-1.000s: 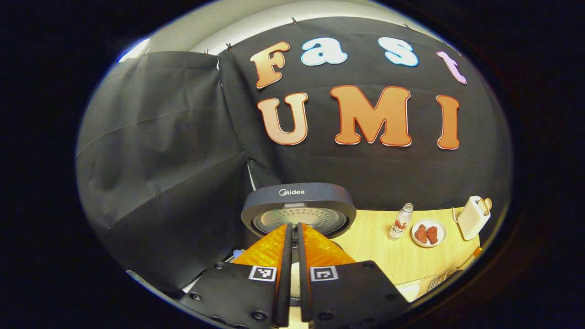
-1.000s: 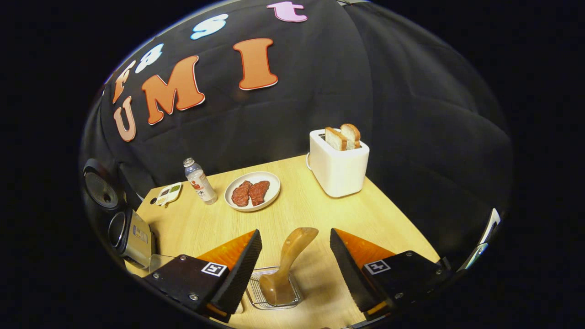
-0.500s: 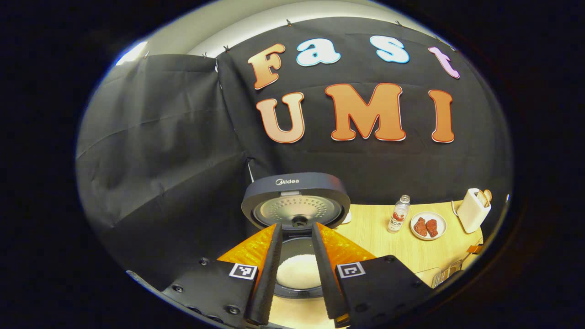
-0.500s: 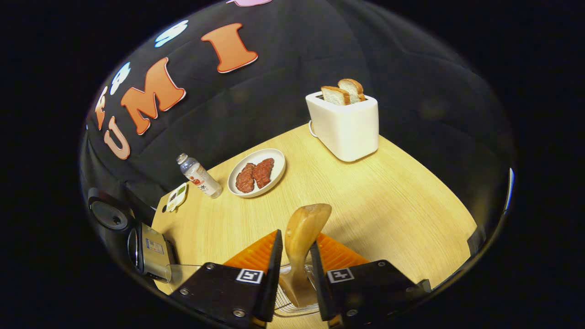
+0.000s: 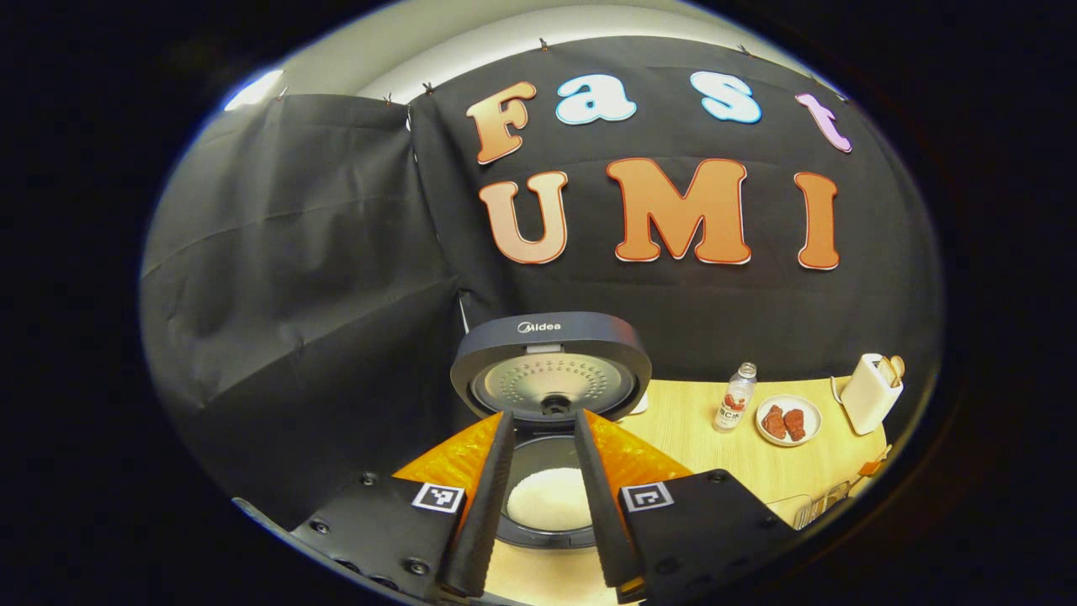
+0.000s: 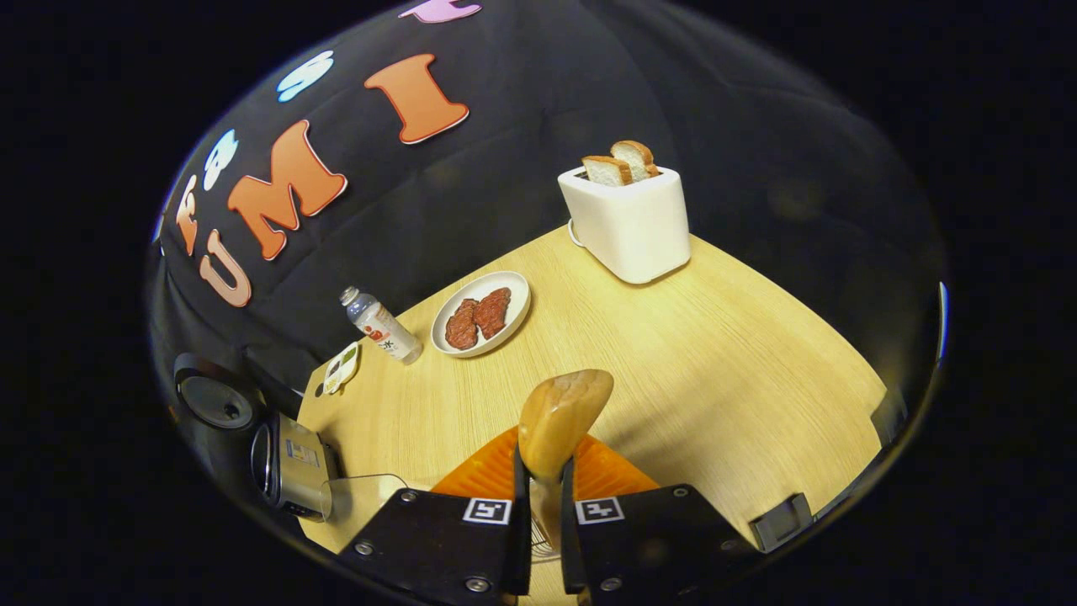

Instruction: Close the left gripper, press the button to open the rice cooker; take a wooden spoon from the chopstick holder with the right hand, scoop a spoonful of rice and pour it into the rice cooker, then put the wooden spoon back into the chopstick holder.

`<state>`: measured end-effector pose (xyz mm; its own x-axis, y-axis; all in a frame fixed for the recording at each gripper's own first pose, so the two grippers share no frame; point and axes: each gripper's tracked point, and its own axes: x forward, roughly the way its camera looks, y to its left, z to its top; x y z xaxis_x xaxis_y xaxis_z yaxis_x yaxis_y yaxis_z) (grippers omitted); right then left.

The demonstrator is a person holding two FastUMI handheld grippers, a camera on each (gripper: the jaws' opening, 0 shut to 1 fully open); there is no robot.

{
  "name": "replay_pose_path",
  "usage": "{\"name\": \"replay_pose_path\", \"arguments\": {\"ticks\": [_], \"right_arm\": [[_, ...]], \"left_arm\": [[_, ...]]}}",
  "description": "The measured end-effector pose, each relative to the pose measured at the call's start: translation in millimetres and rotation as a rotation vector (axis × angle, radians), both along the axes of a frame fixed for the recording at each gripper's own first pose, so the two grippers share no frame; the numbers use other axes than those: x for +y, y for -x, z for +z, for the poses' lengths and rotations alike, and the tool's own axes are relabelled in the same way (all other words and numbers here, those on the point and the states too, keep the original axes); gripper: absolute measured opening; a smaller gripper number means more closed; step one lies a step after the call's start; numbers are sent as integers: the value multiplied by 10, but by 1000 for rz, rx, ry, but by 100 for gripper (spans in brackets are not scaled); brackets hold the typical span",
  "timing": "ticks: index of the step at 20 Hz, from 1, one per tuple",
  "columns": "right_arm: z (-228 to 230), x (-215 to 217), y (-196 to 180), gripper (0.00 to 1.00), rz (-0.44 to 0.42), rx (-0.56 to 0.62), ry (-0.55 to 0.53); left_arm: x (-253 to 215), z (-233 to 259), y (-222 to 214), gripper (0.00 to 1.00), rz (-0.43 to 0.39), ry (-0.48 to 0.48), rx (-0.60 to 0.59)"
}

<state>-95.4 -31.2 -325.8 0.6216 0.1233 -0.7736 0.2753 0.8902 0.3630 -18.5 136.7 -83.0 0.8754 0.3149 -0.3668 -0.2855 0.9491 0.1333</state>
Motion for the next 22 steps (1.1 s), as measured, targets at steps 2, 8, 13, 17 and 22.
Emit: {"name": "replay_pose_path", "arguments": {"ticks": [2, 8, 13, 17, 22], "right_arm": [[39, 18, 59, 10, 1, 1, 8], [619, 48, -134, 8, 0, -120, 76], [1241, 246, -273, 8, 39, -253, 85], [1414, 723, -230, 9, 99, -278, 26], [1119, 1215, -110, 8, 202, -233, 55]], "left_arm": [[-27, 1, -24, 67, -14, 3, -17], [-41, 84, -67, 93, -62, -58, -80], [-8, 165, -38, 100, -74, -136, -143], [2, 103, -67, 98, -105, -134, -152], [111, -41, -45, 96, -103, -108, -130]]}}
